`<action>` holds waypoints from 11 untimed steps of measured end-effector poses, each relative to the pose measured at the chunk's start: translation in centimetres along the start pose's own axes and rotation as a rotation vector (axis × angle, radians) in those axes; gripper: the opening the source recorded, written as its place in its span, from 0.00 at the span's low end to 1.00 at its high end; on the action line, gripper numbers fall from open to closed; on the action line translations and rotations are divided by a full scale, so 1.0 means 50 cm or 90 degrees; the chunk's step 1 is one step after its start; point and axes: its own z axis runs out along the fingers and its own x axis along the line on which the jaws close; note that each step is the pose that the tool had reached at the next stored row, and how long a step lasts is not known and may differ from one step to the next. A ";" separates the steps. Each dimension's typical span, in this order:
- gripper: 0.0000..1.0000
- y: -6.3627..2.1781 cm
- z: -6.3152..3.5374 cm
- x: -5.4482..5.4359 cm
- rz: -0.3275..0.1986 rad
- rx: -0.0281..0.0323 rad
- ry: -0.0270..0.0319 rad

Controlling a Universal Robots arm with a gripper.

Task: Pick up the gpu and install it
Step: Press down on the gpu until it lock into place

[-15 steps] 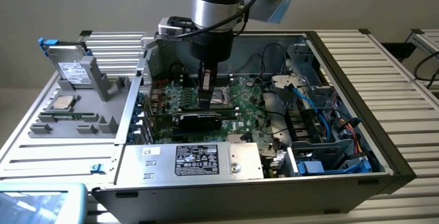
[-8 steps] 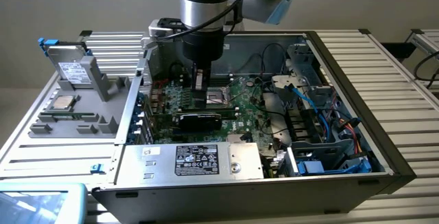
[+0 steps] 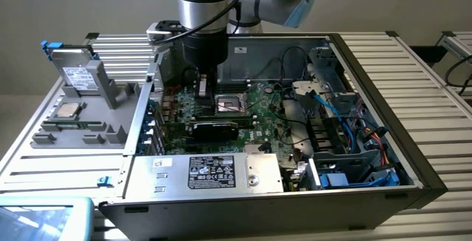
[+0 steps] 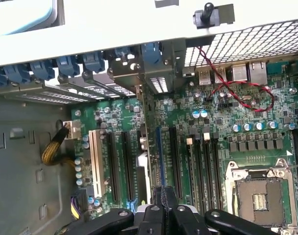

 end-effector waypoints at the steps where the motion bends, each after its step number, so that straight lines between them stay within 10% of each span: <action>1: 0.12 0.005 0.000 0.000 0.000 0.0037 -0.0005; 8: 0.12 0.051 0.000 0.005 0.002 0.0147 -0.0018; 11: 0.12 0.060 0.001 0.012 0.004 0.0272 -0.0032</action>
